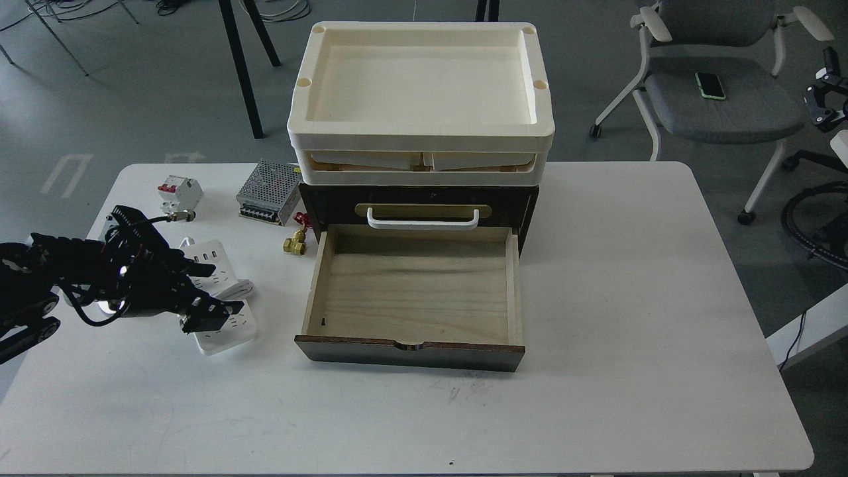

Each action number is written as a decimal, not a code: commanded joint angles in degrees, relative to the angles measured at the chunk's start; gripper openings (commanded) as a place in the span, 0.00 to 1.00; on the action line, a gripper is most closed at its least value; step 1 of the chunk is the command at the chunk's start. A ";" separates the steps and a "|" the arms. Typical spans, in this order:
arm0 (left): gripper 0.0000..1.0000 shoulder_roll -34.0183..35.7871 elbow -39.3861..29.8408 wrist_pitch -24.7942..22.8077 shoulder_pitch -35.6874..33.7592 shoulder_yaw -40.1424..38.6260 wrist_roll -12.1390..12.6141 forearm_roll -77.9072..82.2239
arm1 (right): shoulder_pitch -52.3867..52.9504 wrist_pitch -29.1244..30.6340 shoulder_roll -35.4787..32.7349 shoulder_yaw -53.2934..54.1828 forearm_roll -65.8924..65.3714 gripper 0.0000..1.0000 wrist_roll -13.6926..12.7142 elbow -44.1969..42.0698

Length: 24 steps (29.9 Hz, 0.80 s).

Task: Put charging cable into cabinet
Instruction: 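Reach the left gripper to the white power strip and grasp it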

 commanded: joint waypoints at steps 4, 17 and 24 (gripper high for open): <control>0.81 -3.64 3.30 0.56 0.60 0.05 -0.02 2.34 | -0.34 0.00 -0.35 0.03 0.00 1.00 0.00 0.00; 0.59 -3.12 4.00 0.65 1.04 0.14 -0.02 2.43 | -0.78 0.00 -0.88 0.12 0.09 1.00 0.00 -0.09; 0.42 -3.20 5.24 0.92 2.00 0.05 -0.02 2.52 | -0.87 0.00 -0.88 0.12 0.09 1.00 0.00 -0.26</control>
